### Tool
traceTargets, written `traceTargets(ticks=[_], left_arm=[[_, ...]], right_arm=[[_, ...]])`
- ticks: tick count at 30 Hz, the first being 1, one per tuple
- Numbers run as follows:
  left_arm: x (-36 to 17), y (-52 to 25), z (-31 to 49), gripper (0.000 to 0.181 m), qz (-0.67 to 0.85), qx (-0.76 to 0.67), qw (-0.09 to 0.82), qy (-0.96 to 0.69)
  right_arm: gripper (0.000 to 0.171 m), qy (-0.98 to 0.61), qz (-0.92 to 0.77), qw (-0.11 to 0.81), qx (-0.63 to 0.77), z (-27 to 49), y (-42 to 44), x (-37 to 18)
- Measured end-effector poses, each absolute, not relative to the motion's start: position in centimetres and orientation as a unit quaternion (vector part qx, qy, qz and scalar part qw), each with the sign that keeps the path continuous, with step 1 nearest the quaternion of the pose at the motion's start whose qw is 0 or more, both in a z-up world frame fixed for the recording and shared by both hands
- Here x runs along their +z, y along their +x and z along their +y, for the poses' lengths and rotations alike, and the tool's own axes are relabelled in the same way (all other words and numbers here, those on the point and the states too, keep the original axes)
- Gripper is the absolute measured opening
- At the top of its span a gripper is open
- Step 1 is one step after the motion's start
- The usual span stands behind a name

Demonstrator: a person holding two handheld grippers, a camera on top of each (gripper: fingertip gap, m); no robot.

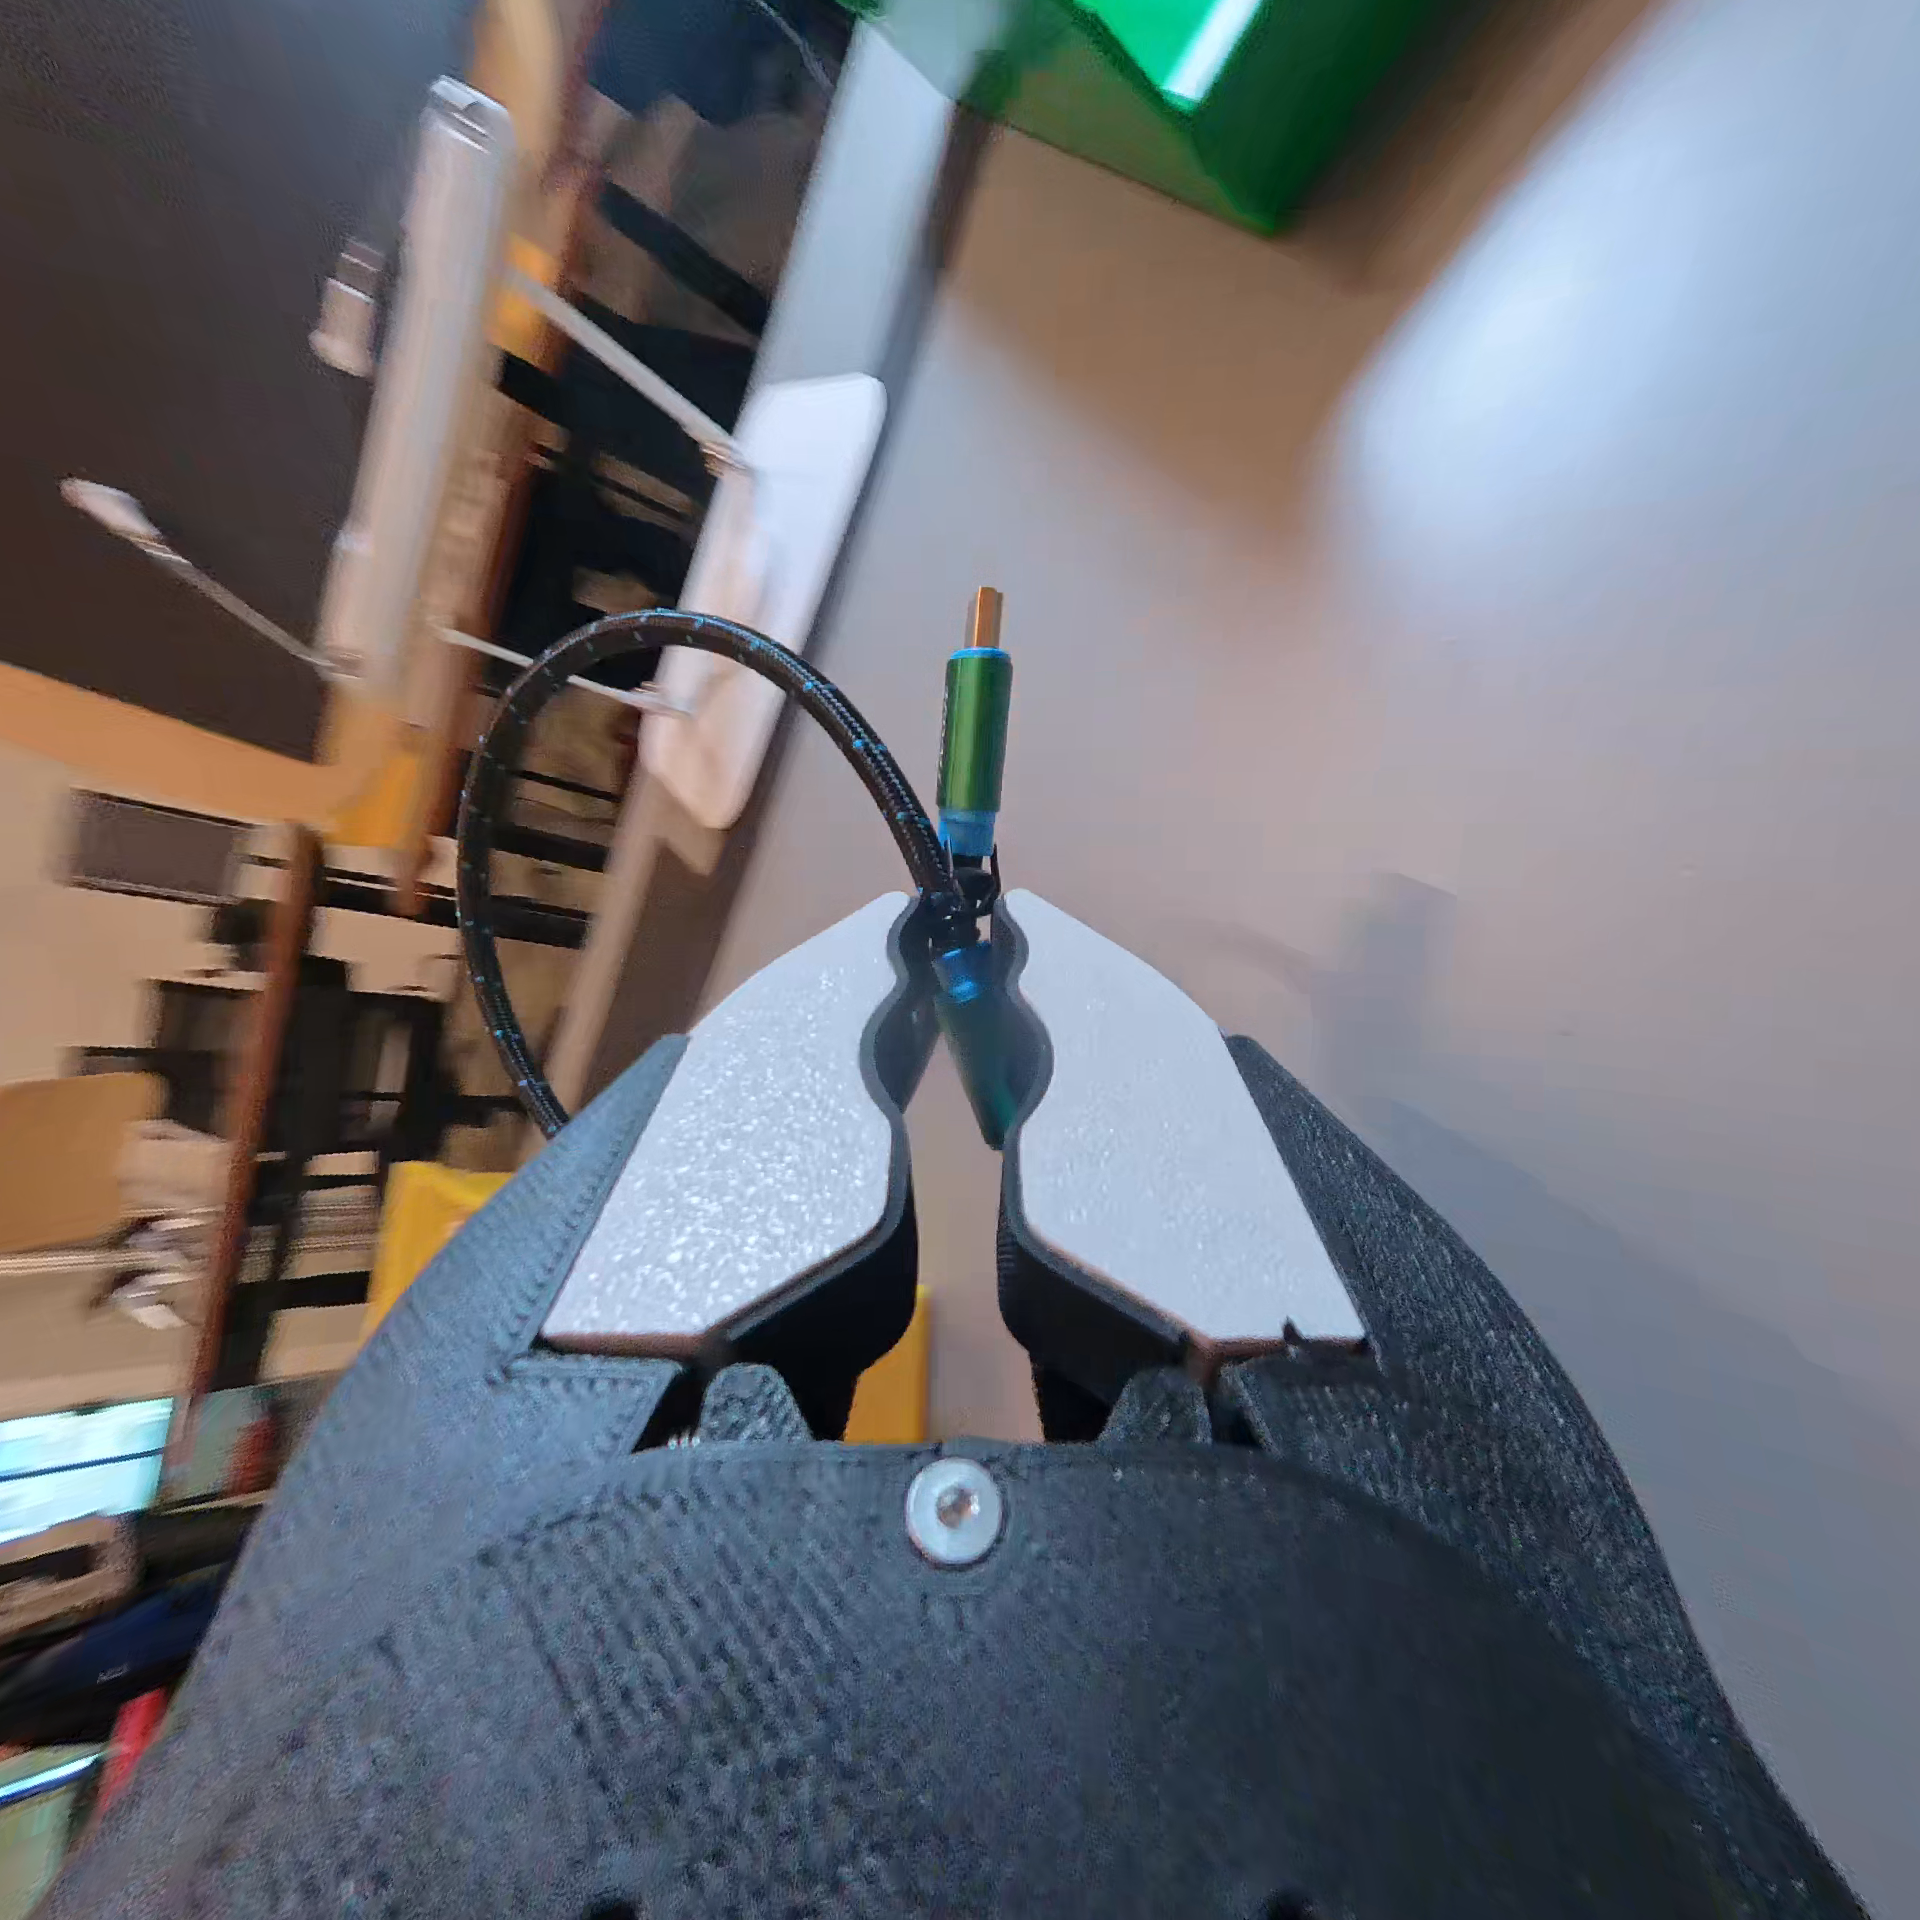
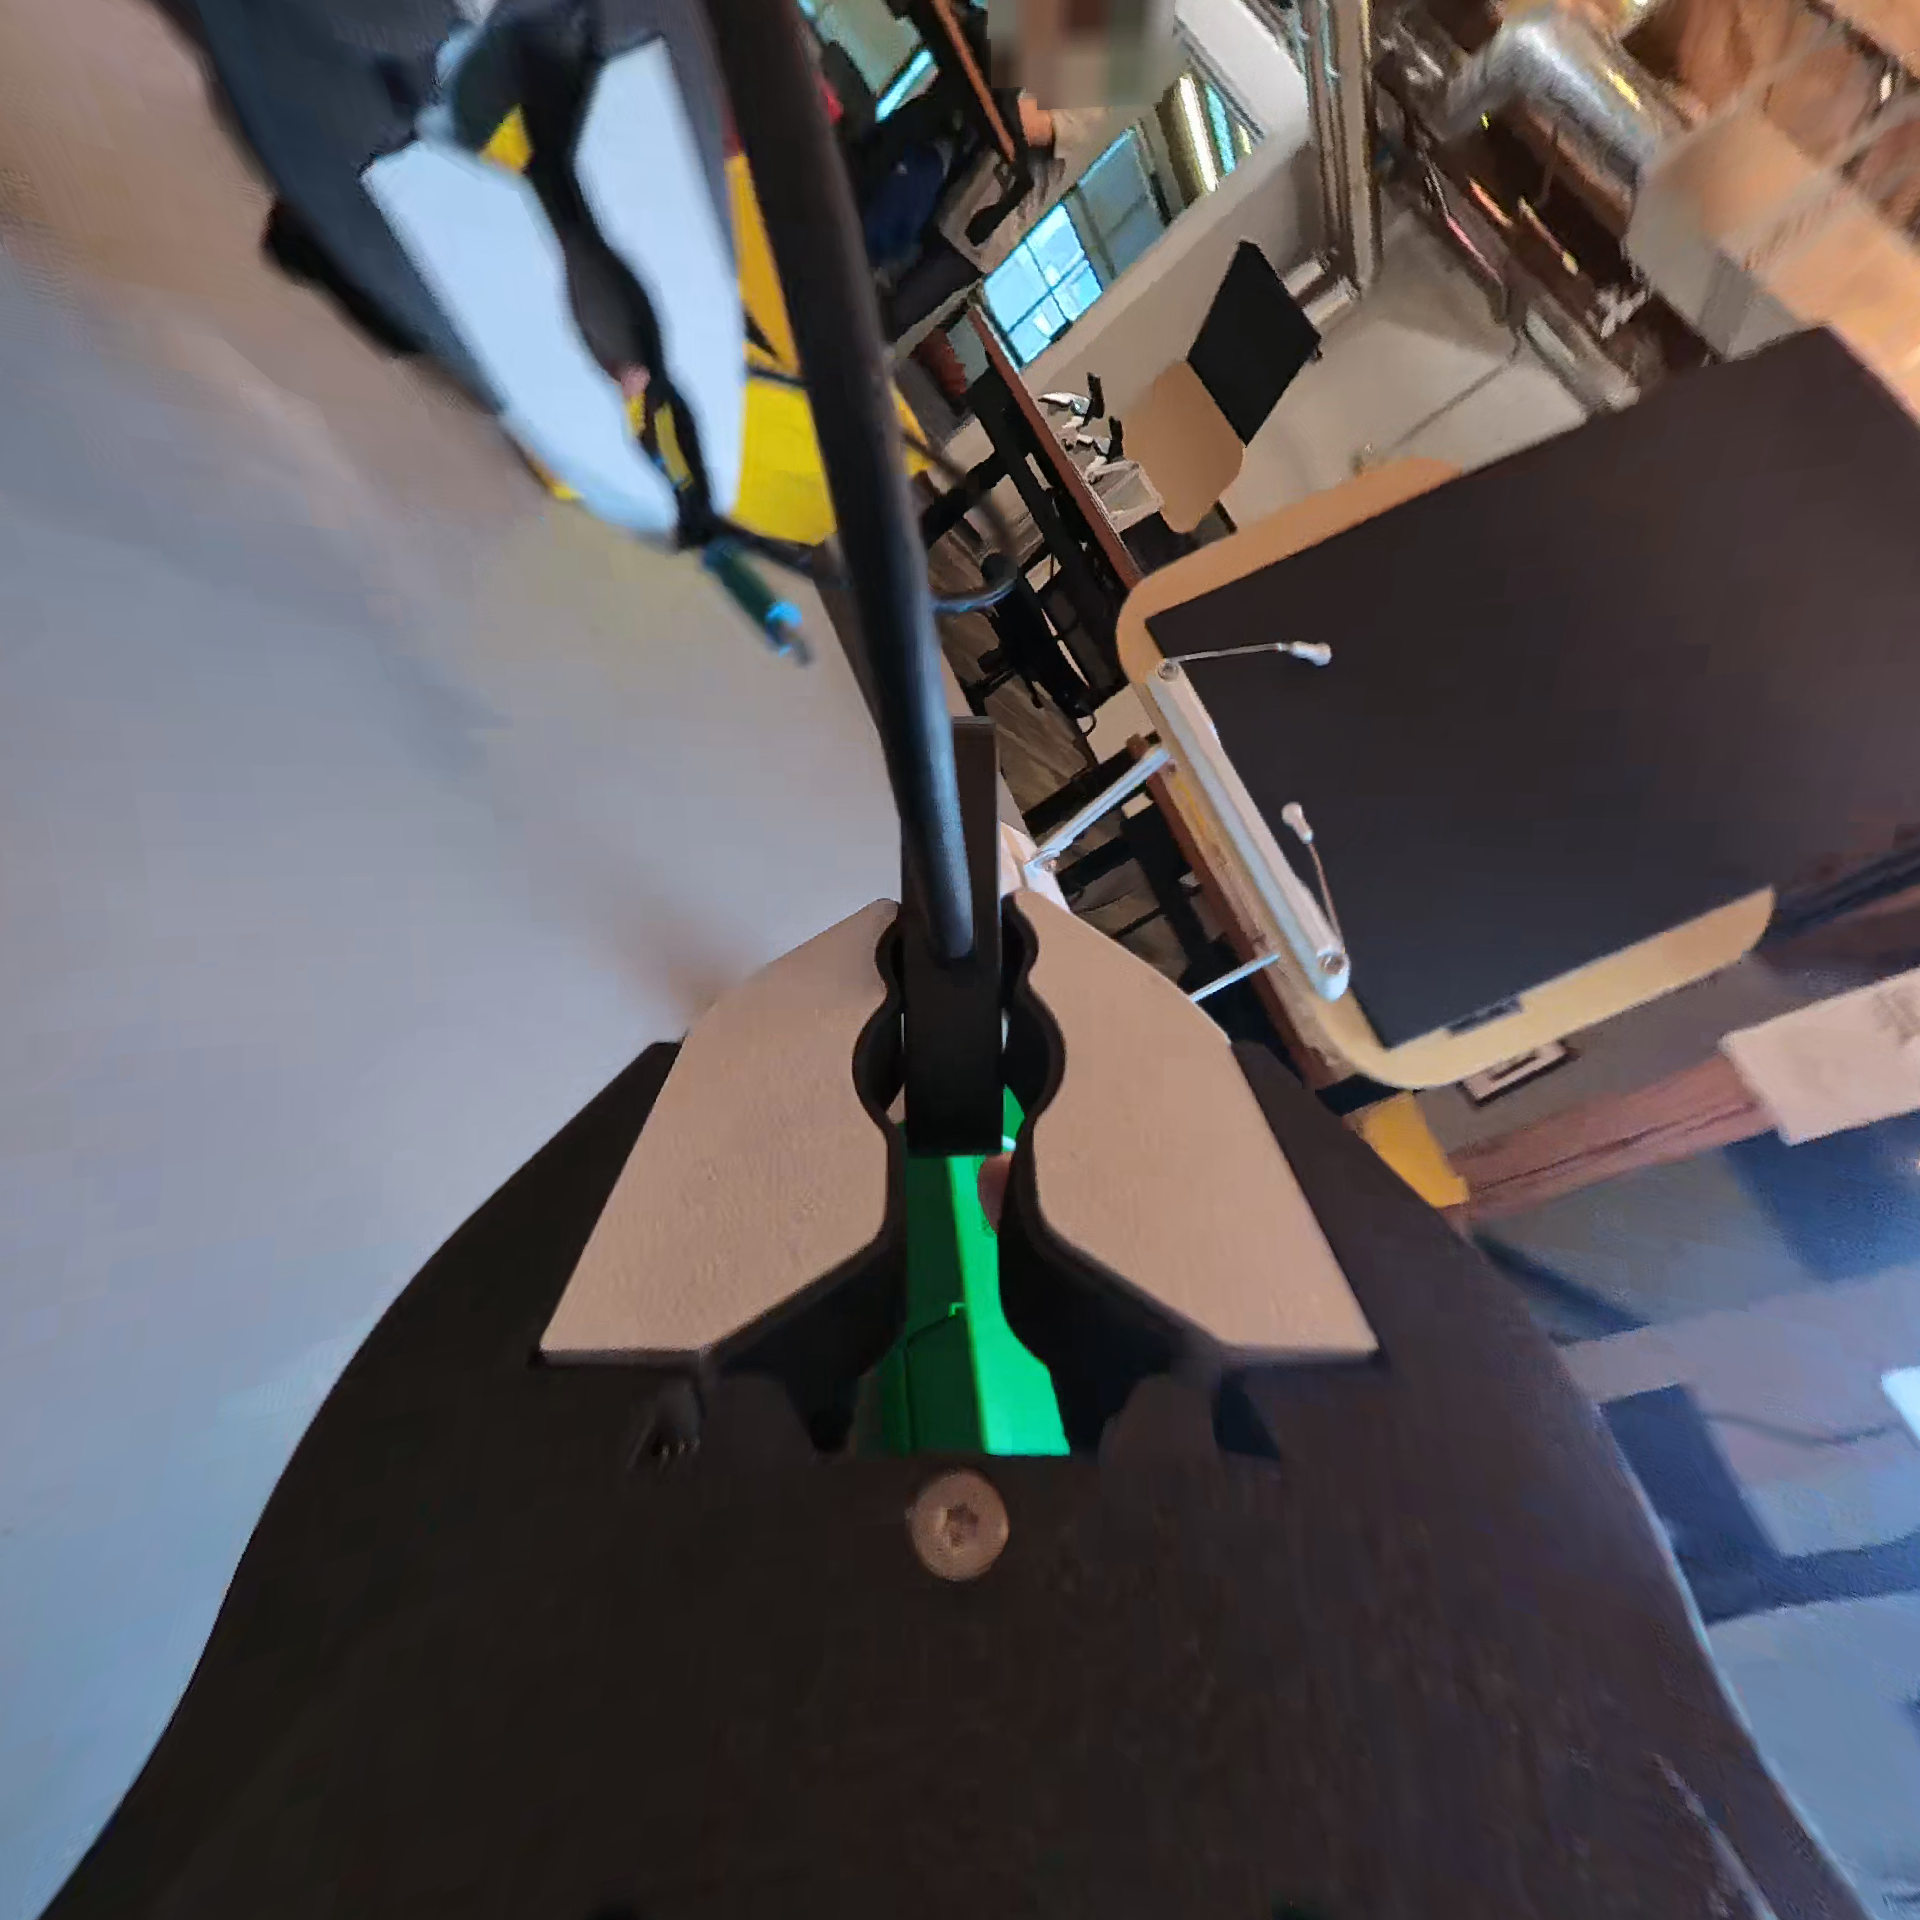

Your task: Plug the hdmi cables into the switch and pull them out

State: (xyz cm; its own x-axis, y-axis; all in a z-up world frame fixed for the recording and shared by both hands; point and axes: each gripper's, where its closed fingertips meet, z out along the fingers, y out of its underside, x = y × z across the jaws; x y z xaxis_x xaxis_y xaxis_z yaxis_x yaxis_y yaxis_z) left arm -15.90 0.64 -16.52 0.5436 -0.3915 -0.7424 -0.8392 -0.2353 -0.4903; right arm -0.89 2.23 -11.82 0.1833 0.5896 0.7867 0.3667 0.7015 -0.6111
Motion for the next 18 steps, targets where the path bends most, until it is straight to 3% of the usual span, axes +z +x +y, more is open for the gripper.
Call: traceTargets(ticks=[7, 13, 18], left_arm=[[-13.5, -16.2, -0.1, 0.012, 0.443, 0.324, 0.494, -0.674], [-13.3, -22.7, 0.1, 0.012, 0.387, 0.327, 0.471, -0.723], [-15.3, -17.5, -0.7, 0.012, 0.465, 0.283, 0.460, -0.702]], right_arm=[[0.014, -0.274, -0.699, 0.660, -0.022, 0.0, -2.6, -13.9], [0.014, -0.233, -0.754, 0.612, -0.042, -1.9, -4.1, -16.9], [0.014, -0.283, -0.734, 0.606, -0.114, 1.0, -4.2, -17.8]])
